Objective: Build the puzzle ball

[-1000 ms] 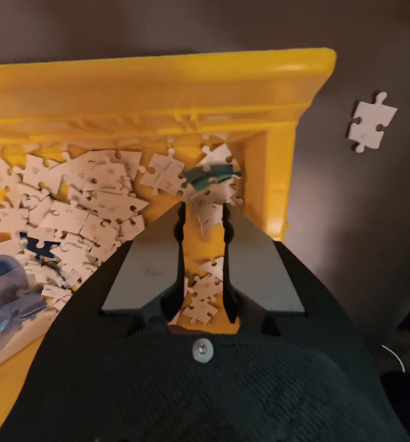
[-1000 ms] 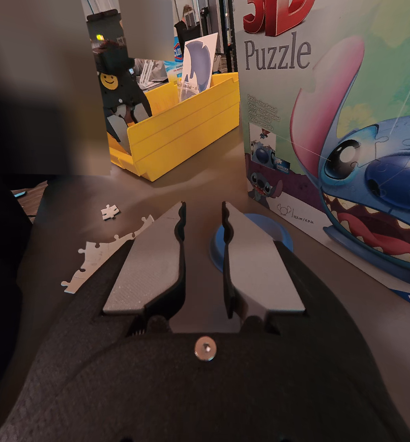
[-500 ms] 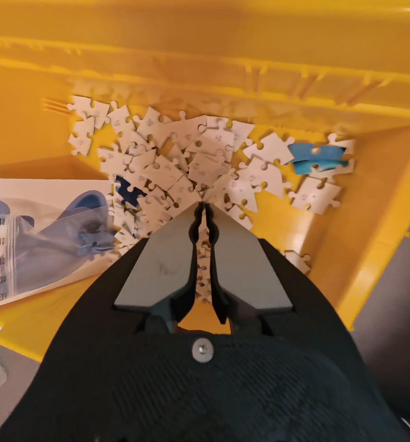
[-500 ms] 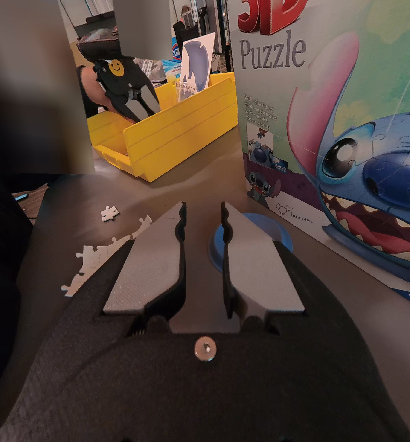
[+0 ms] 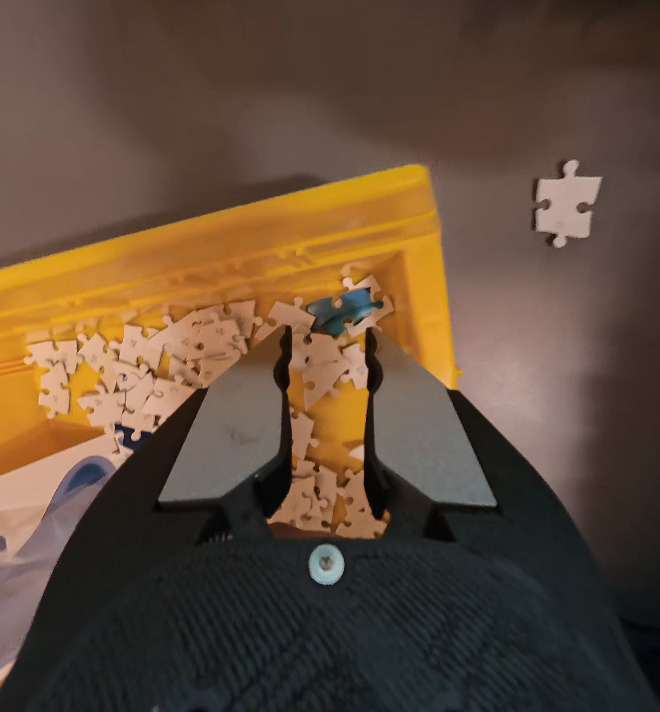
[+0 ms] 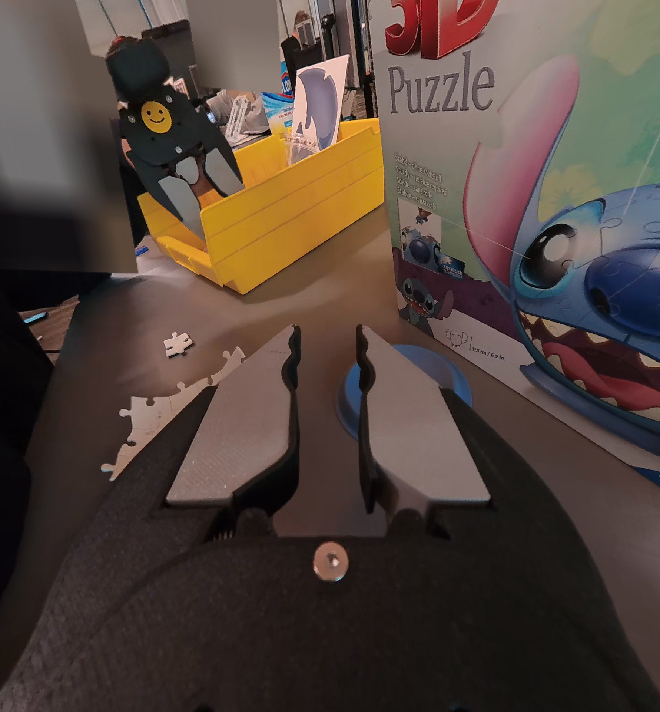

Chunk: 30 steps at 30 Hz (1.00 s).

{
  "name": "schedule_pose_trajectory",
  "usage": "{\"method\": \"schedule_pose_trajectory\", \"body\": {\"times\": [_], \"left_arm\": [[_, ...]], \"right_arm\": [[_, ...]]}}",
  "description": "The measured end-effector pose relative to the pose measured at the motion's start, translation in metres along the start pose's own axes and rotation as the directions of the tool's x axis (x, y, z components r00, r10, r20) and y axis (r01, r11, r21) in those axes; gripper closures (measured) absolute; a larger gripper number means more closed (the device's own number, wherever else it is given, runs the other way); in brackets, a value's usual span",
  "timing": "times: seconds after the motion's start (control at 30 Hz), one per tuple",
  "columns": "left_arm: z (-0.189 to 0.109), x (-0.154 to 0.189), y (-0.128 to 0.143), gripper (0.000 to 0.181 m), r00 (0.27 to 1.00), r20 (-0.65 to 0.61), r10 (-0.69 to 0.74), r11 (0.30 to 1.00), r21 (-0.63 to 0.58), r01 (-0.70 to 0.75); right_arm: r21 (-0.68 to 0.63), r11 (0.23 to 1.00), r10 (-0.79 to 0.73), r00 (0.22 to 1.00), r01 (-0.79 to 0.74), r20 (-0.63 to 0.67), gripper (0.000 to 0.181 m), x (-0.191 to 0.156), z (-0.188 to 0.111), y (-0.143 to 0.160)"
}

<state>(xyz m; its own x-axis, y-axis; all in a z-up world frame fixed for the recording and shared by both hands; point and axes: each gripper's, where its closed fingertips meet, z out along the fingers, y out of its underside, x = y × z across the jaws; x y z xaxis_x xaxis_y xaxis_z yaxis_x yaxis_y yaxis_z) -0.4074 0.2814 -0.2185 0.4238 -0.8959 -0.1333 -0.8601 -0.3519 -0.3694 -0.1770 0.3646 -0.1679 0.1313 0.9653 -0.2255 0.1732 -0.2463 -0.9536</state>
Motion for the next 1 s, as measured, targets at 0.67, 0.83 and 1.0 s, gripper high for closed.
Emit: {"method": "schedule_pose_trajectory", "body": {"times": [0.67, 0.83, 1.0], "left_arm": [[0.030, 0.007, -0.011, 0.157, 0.934, -0.147, 0.325, 0.945, 0.014, -0.326], [0.027, 0.003, -0.011, 0.170, 0.935, -0.191, 0.297, 0.955, 0.049, -0.294], [0.012, -0.012, 0.003, 0.170, 0.971, -0.179, 0.160, 0.985, 0.096, -0.144]], "right_arm": [[0.025, 0.999, 0.037, 0.998, -0.038, 0.051, 0.155, -0.006, -0.003, -0.002], [0.039, 0.997, 0.060, 0.996, -0.063, 0.069, 0.155, -0.006, -0.005, -0.004], [0.039, 0.997, 0.070, 0.994, -0.073, 0.081, 0.155, -0.007, -0.005, -0.004]]}}
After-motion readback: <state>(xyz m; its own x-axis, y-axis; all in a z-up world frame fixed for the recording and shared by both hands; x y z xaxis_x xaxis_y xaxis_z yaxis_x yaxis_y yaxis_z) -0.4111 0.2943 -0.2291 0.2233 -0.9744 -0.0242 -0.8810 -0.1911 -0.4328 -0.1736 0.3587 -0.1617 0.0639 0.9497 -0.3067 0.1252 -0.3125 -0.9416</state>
